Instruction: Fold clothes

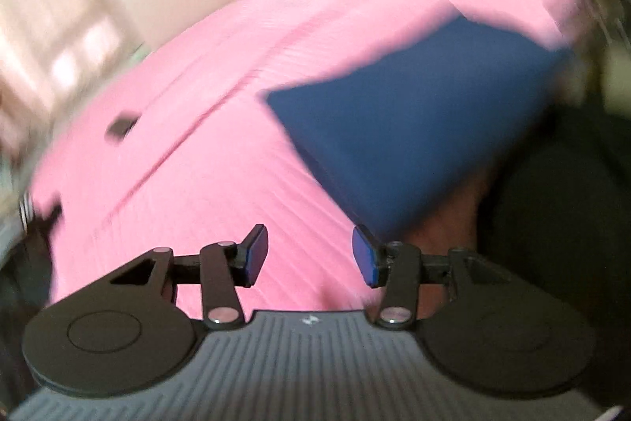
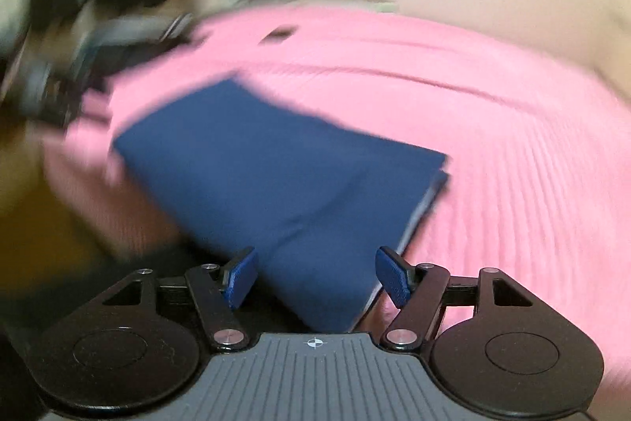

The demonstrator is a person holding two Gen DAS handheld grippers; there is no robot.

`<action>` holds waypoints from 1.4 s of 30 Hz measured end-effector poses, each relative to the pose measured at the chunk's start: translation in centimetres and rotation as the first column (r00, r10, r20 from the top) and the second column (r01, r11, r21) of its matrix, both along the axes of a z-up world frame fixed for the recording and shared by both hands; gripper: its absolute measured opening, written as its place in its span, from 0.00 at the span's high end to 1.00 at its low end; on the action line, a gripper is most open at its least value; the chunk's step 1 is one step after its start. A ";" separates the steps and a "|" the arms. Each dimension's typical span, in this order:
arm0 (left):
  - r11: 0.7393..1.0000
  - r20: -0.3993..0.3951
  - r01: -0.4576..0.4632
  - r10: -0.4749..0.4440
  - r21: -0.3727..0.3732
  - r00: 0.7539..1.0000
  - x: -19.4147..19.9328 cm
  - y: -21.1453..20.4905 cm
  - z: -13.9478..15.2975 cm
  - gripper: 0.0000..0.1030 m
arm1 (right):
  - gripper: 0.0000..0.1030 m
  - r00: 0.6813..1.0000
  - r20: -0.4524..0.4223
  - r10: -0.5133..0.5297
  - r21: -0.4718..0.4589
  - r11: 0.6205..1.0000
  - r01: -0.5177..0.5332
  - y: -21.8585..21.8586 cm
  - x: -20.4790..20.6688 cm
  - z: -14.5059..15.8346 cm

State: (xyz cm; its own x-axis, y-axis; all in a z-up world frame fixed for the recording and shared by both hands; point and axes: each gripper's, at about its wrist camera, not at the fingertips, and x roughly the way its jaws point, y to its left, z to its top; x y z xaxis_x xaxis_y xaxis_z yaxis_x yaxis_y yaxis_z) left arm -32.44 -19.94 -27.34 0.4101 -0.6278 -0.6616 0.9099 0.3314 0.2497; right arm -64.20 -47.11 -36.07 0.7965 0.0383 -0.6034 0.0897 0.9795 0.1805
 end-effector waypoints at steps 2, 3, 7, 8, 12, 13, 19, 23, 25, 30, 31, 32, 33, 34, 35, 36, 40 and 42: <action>0.991 -0.161 -0.077 0.060 -0.105 0.985 3.0 -0.8 1.4 0.55 | 0.33 0.994 0.034 -0.107 0.123 0.987 0.102 -1.9 0.4 0.1; 0.984 -0.248 -0.110 0.072 -0.144 0.966 4.6 -1.4 1.7 0.55 | 0.33 0.986 0.046 -0.160 0.183 0.972 0.149 -2.8 0.6 0.1; 0.969 -0.434 -0.156 0.059 -0.191 0.899 8.9 -4.6 0.8 0.55 | 0.33 0.967 0.050 -0.251 0.316 0.922 0.223 -6.1 2.8 -0.7; 0.971 -0.446 -0.154 0.057 -0.183 0.893 9.7 -5.6 0.4 0.55 | 0.33 0.966 0.029 -0.255 0.322 0.918 0.233 -6.8 3.8 -1.2; 0.982 -0.487 -0.150 0.074 -0.118 0.870 12.2 -8.0 -2.0 0.61 | 0.33 0.959 -0.052 -0.280 0.351 0.893 0.280 -8.7 7.1 -3.4; 0.984 -0.484 -0.149 0.082 -0.101 0.871 12.4 -8.6 -2.3 0.65 | 0.33 0.955 -0.069 -0.289 0.359 0.886 0.295 -9.0 7.7 -4.1; 0.996 -0.421 -0.084 0.080 0.007 0.904 12.5 -12.4 -5.3 0.80 | 0.56 0.964 -0.090 -0.250 0.241 0.934 0.264 -8.6 8.9 -4.9; 0.996 -0.431 -0.093 0.087 0.007 0.898 13.0 -12.6 -5.8 0.76 | 0.55 0.965 -0.066 -0.252 0.135 0.956 0.259 -6.7 8.2 -3.1; 0.995 -0.428 -0.104 0.092 -0.005 0.899 13.1 -11.9 -5.1 0.74 | 0.55 0.975 -0.020 -0.219 0.098 0.970 0.220 -4.8 7.0 -1.3; 0.990 -0.379 -0.116 0.079 -0.074 0.922 11.0 -8.0 -1.9 0.77 | 0.45 0.996 0.052 0.071 0.100 0.992 -0.076 2.5 5.5 0.3; 0.991 -0.373 -0.093 0.052 -0.092 0.926 10.0 -7.1 -1.3 0.77 | 0.43 0.991 0.054 0.125 0.091 0.987 -0.130 3.8 5.5 0.1; 0.992 -0.375 -0.056 0.008 -0.117 0.927 8.9 -6.2 -0.9 0.77 | 0.43 0.984 0.053 0.168 0.076 0.982 -0.172 4.9 5.6 -0.1; 0.990 -0.382 -0.024 -0.032 -0.142 0.924 7.7 -5.2 -0.4 0.76 | 0.43 0.979 0.039 0.200 0.058 0.978 -0.202 5.9 5.9 -0.5; 0.989 -0.391 -0.004 -0.056 -0.151 0.919 6.7 -4.4 -0.2 0.76 | 0.44 0.976 0.021 0.215 0.048 0.975 -0.215 6.6 6.2 -1.0; 0.989 -0.394 0.011 -0.070 -0.150 0.917 5.6 -3.6 -0.2 0.76 | 0.44 0.974 0.003 0.225 0.047 0.973 -0.225 7.0 6.5 -1.5; 0.989 -0.387 0.021 -0.076 -0.144 0.919 4.5 -3.0 -0.3 0.76 | 0.44 0.972 -0.019 0.234 0.050 0.971 -0.232 7.3 6.8 -2.1; 0.998 -0.386 0.006 -0.031 -0.067 0.922 2.0 -2.0 -3.2 0.76 | 0.44 0.968 -0.073 0.240 0.047 0.970 -0.237 7.9 7.4 -3.9; 0.994 -0.409 -0.043 -0.002 -0.100 0.912 2.0 -1.7 -4.4 0.76 | 0.43 0.972 -0.056 0.227 0.067 0.973 -0.223 7.8 7.1 -3.2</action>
State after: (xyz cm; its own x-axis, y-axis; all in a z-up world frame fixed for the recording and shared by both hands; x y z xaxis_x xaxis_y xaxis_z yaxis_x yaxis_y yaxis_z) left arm -30.40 -21.63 -31.71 0.1321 -0.6968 -0.7050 0.9175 0.3552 -0.1791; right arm -57.10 -39.33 -39.30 0.7242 0.2496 -0.6428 -0.1186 0.9634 0.2404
